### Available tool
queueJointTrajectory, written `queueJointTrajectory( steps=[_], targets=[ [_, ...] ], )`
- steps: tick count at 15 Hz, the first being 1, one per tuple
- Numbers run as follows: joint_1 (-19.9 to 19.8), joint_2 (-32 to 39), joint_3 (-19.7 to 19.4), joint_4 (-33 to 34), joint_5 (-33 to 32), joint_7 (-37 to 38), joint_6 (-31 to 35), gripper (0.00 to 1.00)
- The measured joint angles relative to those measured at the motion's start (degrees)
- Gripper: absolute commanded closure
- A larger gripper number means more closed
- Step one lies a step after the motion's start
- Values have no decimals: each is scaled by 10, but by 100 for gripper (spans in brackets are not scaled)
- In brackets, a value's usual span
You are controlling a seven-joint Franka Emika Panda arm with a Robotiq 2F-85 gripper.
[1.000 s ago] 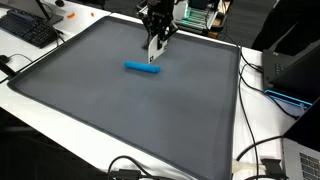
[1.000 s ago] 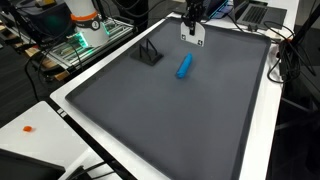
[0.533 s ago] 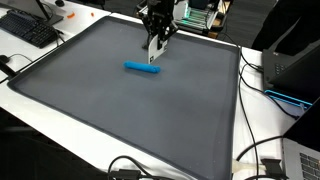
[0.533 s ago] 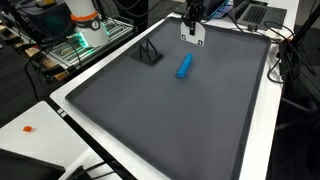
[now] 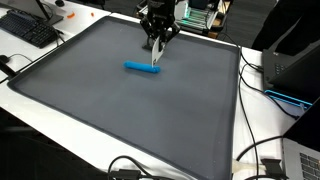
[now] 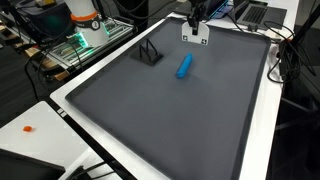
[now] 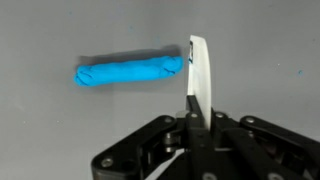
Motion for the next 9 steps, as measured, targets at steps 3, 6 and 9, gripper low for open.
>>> queueJointTrajectory(
  steps=[3, 6, 9],
  targets=[
    [0, 17, 0, 10, 0, -38, -2, 99],
    [0, 35, -2, 15, -3, -41, -3, 99],
    [1, 49, -7, 18, -18, -43, -3, 99]
  ],
)
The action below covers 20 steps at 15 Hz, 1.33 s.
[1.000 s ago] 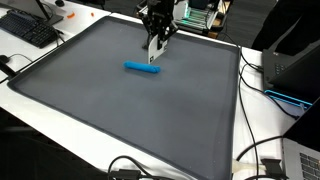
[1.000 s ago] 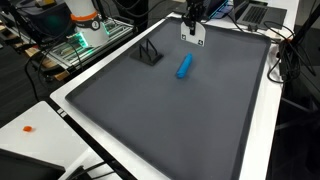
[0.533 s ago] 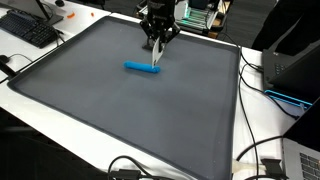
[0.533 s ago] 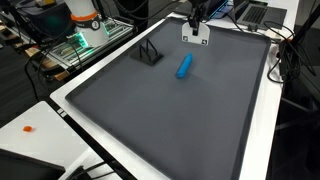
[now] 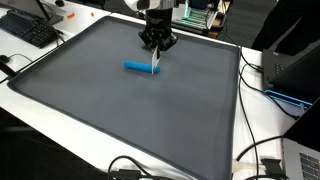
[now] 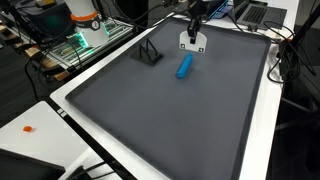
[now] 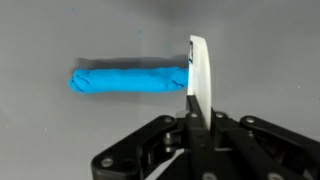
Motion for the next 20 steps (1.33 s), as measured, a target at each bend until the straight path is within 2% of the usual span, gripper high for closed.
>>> queueJointTrajectory(
  steps=[20],
  targets=[
    [16, 43, -28, 8, -32, -5, 52, 99]
  ],
)
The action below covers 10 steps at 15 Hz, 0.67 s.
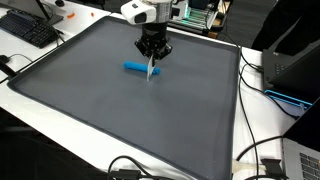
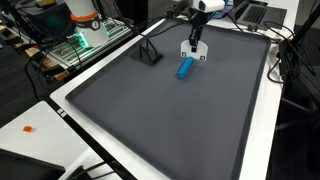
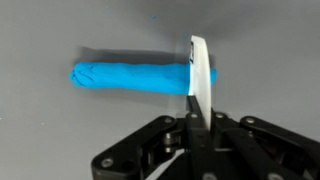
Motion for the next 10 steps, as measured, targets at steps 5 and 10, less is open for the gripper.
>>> queueJointTrajectory(
  steps=[5, 10],
  targets=[
    [0, 3, -2, -3, 0, 2, 3, 99],
    [1, 6, -2, -5, 0, 2, 4, 99]
  ],
)
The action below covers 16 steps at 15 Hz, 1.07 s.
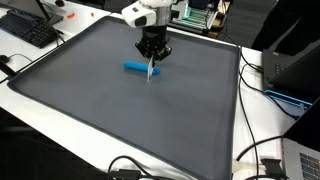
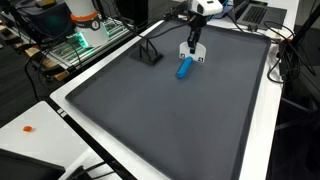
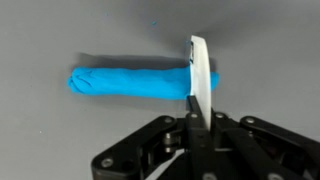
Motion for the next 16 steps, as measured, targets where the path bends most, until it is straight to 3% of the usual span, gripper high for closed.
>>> queueJointTrajectory(
  steps=[10, 16],
  targets=[
    [0, -2, 0, -8, 6, 0, -16, 99],
    [-6, -5, 14, -11, 85, -6, -30, 99]
  ],
)
